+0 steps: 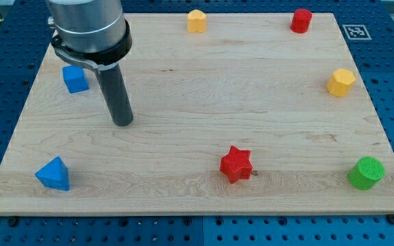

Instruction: Point your arm towards the top left

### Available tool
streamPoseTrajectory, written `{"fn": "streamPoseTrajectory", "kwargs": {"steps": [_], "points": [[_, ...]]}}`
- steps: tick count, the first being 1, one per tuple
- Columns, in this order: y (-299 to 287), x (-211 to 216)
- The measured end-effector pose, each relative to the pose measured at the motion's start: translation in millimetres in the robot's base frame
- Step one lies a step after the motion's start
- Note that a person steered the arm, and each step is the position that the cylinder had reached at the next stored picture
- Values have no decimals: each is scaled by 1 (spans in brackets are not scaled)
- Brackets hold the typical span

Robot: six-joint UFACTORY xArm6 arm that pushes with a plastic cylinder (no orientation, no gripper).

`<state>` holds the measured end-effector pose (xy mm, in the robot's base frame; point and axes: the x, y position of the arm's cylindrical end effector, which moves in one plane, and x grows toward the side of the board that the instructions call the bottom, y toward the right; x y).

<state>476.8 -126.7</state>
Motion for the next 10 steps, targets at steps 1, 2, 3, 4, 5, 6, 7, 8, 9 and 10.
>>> {"fn": "streamPoseTrajectory", "kwargs": {"steps": [1,2,3,4,5,6,7,8,9,10], "points": [[0,0],[3,0],[28,-9],[63,-34],[84,-67],[78,-111],[64,-131],[63,-132],[32,-138],[5,-150]]}}
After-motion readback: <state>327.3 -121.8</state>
